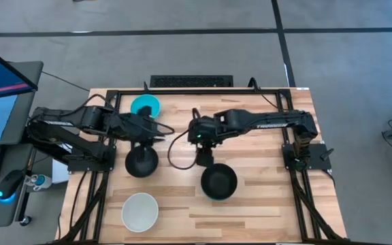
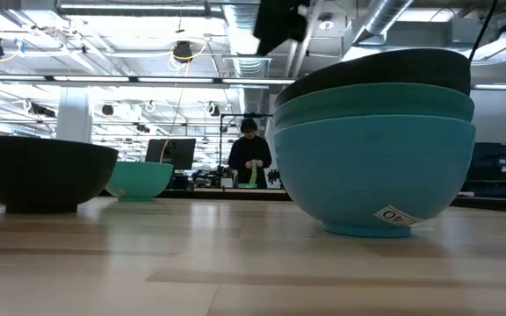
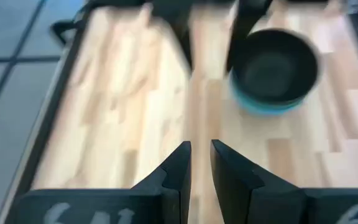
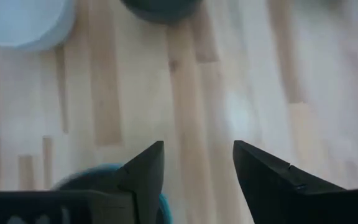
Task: Nest bowls inside each other
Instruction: Stack the light blue bowl on top of the black bowl
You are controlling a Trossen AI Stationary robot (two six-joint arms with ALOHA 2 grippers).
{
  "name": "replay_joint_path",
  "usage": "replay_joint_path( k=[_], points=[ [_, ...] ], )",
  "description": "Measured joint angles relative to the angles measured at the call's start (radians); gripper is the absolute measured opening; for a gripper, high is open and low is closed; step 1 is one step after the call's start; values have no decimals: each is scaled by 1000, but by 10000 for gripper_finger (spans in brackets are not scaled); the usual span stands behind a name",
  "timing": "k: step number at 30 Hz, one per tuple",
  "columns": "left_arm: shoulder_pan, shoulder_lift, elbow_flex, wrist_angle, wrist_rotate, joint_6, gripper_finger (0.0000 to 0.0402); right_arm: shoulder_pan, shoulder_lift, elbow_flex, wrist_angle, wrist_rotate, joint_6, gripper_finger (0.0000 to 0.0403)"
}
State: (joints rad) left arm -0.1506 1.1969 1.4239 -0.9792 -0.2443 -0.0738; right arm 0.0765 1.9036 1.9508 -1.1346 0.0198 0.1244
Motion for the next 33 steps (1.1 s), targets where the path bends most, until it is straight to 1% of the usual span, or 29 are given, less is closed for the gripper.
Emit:
replay_joint_path(
  k=[4,6,9,12,15,18,21,24,26,28,33],
  points=[
    [0,-67,0,-52,-63,-44,54,2,-51,44,-36,62,-17,204],
    [0,-113,0,-59,-92,-59,54,2,-86,50,-27,61,-7,198],
    [1,-193,-10,-58,-168,-73,54,3,-138,50,-35,61,17,188],
    [13,-273,-51,-58,-236,-103,54,8,-179,50,-35,61,25,181],
    [37,-360,-129,-57,-280,-156,54,16,-206,50,-32,61,25,176],
    [68,-432,-236,-55,-282,-213,54,18,-215,50,-33,61,25,173],
    [100,-486,-373,-57,-266,-256,54,21,-215,50,-35,61,25,173],
    [141,-524,-501,-12,-295,-242,54,20,-215,48,-39,61,24,173],
    [182,-555,-559,47,-335,-218,54,20,-215,38,-40,61,24,172],
    [235,-579,-598,77,-337,-200,54,20,-215,28,-41,61,24,171],
    [379,-588,-641,104,-208,-185,54,20,-215,22,-68,61,24,170]
  ],
)
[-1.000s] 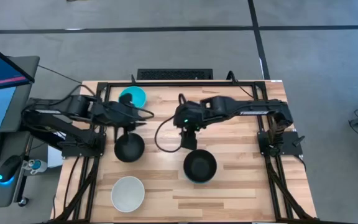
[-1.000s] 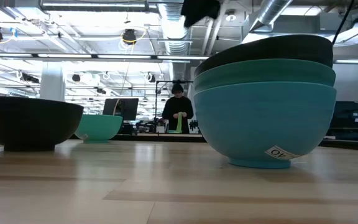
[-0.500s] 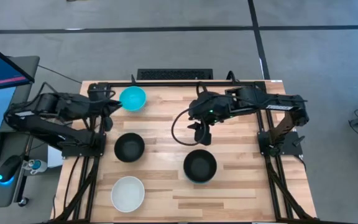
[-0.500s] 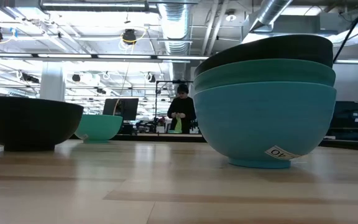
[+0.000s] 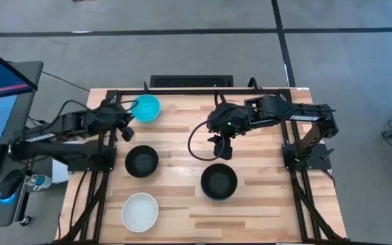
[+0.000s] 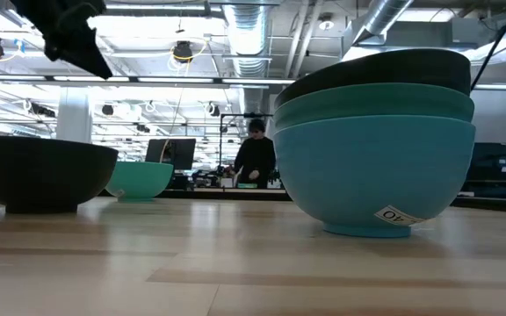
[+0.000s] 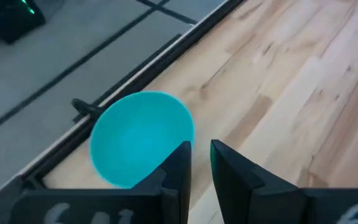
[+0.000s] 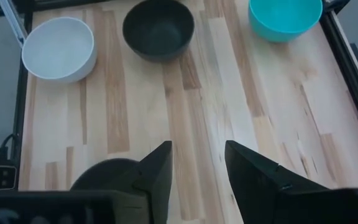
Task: Nest bowls inside each other
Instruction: Stack the light blue bowl on top of the black bowl
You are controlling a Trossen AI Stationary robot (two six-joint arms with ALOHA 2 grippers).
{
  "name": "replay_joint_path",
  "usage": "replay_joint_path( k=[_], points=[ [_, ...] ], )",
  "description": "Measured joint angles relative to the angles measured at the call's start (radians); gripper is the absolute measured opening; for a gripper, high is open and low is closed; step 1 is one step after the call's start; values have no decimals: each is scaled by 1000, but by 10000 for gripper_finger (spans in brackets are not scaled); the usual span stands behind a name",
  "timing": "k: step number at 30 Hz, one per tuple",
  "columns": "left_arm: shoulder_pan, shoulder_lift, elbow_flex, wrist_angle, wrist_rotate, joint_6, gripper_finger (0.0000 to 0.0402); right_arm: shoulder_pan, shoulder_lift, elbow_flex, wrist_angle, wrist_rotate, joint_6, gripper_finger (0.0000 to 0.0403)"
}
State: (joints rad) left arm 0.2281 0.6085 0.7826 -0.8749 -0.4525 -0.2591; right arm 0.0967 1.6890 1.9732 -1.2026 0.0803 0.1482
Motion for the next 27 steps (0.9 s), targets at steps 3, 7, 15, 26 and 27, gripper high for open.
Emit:
replay_joint_path(
  k=[3,7,15,26,27],
  points=[
    [80,12,-18,84,87,48,54,0,0,0,-1,0,0,170],
    [194,73,-20,130,199,103,54,0,0,0,-1,0,0,170],
    [419,277,-22,171,546,240,54,1,0,-1,17,24,-45,170],
    [546,420,-22,315,711,308,54,16,2,-1,183,253,20,170],
    [551,431,-22,313,722,320,54,22,14,1,205,263,7,170]
  ],
)
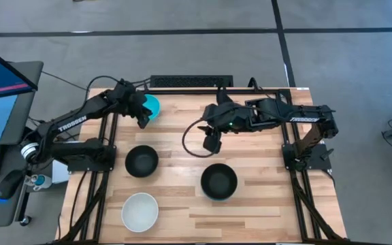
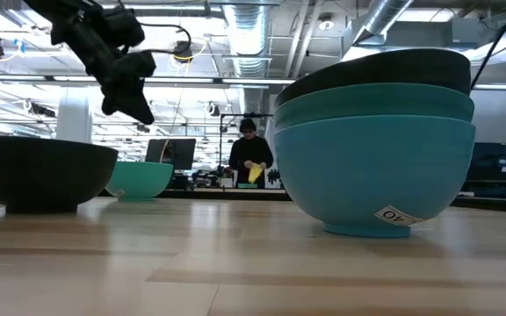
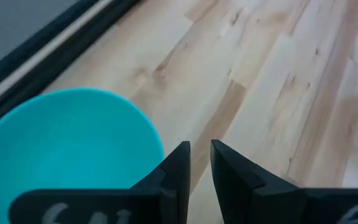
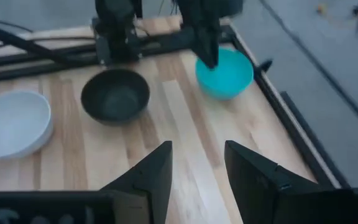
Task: Nest bowls inside each other
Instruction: Stack the light blue bowl on top of the black bowl
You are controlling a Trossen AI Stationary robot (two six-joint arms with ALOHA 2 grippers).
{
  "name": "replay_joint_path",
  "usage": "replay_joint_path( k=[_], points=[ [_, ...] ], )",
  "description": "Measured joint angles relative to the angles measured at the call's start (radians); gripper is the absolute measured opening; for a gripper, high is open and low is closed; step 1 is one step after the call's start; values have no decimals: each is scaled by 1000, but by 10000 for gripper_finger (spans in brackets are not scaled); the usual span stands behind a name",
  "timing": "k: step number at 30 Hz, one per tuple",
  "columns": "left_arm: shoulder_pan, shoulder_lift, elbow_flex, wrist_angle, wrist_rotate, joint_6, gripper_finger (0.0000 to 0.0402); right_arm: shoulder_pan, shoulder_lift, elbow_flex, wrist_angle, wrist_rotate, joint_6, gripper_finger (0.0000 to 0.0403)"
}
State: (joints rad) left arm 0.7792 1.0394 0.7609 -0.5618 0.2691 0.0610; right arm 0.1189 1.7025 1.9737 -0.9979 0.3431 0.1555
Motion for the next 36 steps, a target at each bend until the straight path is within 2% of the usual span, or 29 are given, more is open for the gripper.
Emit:
replay_joint_path(
  k=[5,8,14,26,32,36],
  points=[
    [22,68,0,0,57,55,54,19,52,2,86,2,-33,170],
    [37,108,0,0,91,79,54,25,94,-3,58,1,-51,170],
    [66,180,0,-4,93,128,54,25,166,-2,85,-2,-76,170],
    [94,346,0,21,129,138,54,6,162,0,292,0,-77,170],
    [93,402,2,106,131,117,51,-19,168,-1,255,36,-37,170],
    [91,403,3,140,118,114,29,-32,168,-1,241,42,-24,170]
  ],
)
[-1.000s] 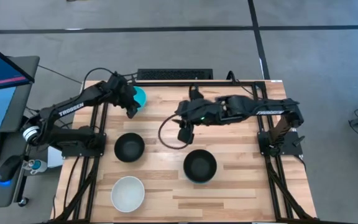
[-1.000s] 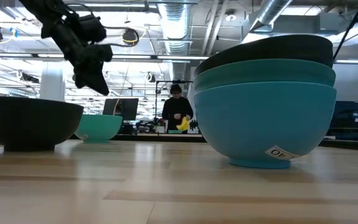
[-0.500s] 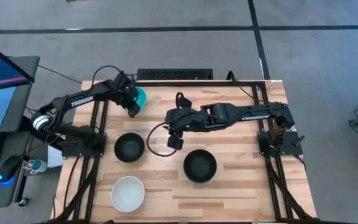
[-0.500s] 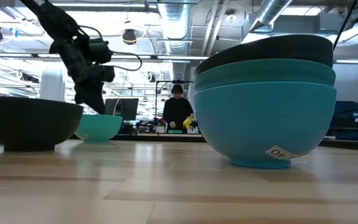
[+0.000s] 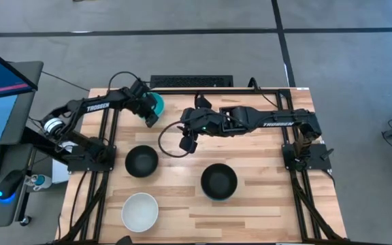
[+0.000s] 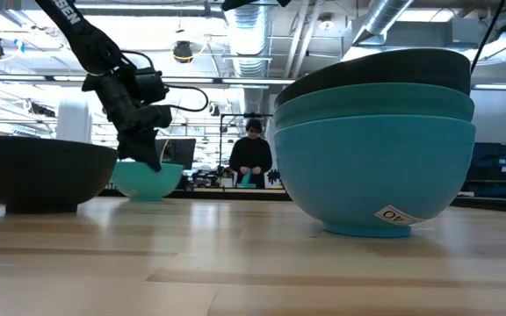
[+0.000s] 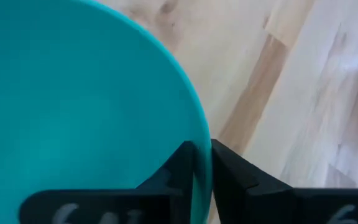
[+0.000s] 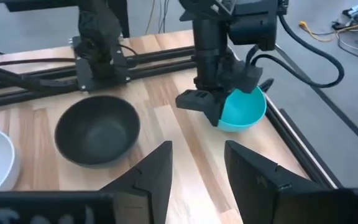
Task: Nest bowls inside each other
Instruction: Stack the light blue bowl on top of the black bowl
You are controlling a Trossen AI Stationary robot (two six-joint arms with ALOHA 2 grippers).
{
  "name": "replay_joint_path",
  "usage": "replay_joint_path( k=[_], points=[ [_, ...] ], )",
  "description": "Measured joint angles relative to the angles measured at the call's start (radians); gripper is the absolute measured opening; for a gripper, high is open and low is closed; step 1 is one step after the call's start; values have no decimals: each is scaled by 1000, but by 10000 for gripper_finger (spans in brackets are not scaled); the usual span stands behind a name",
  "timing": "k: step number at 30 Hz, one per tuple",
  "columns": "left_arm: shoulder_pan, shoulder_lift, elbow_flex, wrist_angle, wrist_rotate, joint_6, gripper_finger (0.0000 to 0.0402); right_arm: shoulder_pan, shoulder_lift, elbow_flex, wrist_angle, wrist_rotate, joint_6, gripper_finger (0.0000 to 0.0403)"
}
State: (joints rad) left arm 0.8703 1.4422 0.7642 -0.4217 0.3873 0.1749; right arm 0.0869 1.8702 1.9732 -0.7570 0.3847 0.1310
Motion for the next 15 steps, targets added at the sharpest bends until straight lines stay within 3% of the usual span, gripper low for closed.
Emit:
replay_joint_path(
  k=[8,15],
  points=[
    [-13,-6,1,3,-53,-26,6,12,0,0,-68,1,0,170],
    [-60,-98,16,-73,12,-52,1,13,0,0,-190,-48,3,170]
  ],
)
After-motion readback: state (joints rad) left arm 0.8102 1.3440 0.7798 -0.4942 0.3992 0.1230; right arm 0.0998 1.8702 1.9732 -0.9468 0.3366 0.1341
